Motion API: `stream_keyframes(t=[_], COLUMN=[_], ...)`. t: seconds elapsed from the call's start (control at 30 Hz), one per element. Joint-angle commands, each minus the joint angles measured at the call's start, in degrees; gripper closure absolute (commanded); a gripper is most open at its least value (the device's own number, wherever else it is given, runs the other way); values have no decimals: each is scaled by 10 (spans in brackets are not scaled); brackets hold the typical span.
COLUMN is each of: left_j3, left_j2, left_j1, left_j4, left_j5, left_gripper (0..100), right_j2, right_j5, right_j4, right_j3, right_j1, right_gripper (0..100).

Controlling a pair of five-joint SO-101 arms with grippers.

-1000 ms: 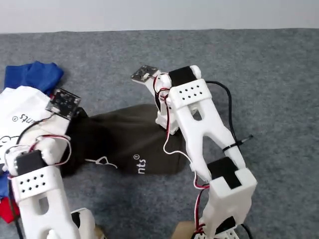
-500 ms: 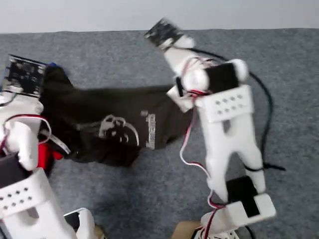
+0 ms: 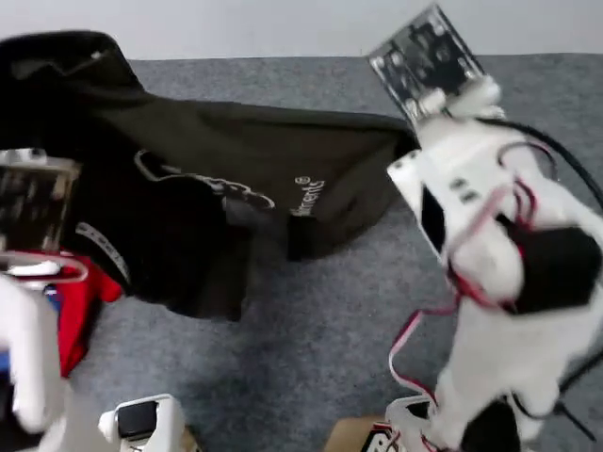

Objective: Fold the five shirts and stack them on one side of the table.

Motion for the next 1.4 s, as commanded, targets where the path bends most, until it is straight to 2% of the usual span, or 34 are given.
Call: stream_keyframes(t=[0.0, 0.23, 0.37, 0.57, 0.93, 1.13, 1.37], left_j3=[-80, -185, -200, -204, -208, -204, -205], left_j2=[-11, -11, -11, -25, -30, -56, -90], left_j1=[13, 47, 56, 57, 57, 58, 58], left_j4=[1, 1, 1, 3, 142, 225, 201], left_j5=[4, 4, 2, 2, 2, 2, 1], left_gripper=[997, 995, 995, 995, 995, 995, 995], right_j2=[-63, -143, -181, -235, -275, -296, -317], right_j5=[19, 81, 118, 122, 123, 165, 187], right_j4=[22, 6, -2, -2, -38, -51, -74], right_j3=[-25, -25, -25, -25, -25, -25, -25], right_j1=[15, 87, 121, 169, 218, 222, 244], right_gripper=[989, 988, 988, 988, 988, 988, 988])
